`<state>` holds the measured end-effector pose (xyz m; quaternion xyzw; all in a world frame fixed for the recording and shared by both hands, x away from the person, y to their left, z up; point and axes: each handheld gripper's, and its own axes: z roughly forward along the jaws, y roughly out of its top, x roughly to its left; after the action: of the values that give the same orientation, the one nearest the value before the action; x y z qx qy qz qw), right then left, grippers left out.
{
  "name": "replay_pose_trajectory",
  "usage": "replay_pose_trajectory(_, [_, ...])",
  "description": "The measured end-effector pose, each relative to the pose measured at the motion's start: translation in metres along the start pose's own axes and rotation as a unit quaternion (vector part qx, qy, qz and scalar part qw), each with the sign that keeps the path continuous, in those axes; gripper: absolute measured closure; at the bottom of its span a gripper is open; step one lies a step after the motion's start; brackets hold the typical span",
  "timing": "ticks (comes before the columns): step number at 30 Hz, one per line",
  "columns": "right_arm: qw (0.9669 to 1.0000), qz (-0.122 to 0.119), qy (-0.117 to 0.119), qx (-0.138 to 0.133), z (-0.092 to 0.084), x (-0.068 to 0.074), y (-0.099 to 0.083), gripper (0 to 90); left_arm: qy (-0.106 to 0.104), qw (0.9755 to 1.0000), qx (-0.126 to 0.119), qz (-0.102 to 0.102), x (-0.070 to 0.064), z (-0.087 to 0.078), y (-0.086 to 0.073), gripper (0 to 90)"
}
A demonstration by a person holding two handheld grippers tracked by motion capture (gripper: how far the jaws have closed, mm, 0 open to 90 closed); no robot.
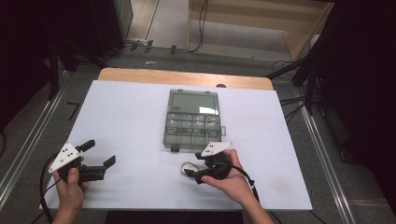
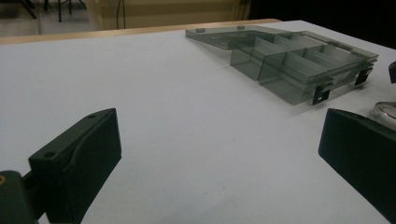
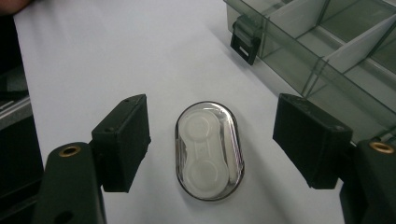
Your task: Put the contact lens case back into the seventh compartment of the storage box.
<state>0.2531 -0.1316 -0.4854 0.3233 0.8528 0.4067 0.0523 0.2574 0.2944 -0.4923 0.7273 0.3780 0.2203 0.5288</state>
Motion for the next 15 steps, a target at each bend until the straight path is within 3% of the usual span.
replay_pose_trajectory(6, [0.9997, -0.016, -0.012, 0.014, 0.0031, 0.0024, -0.0013, 30.5, 0.0, 1.0, 0.002, 0.001, -0.0003, 0.0003, 0.0, 0.0])
replay_pose_trajectory(9, [0.9997, 0.001, 0.001, 0.025, 0.0047, 0.0022, -0.0018, 32.9, -0.003, 1.0, 0.003, 0.002, -0.0006, 0.0006, 0.0001, 0.0])
replay_pose_trajectory(15, [0.9994, -0.004, -0.007, 0.033, 0.0081, 0.004, -0.0023, 36.2, -0.002, 1.0, 0.003, 0.004, -0.0005, 0.0003, 0.0002, 0.0])
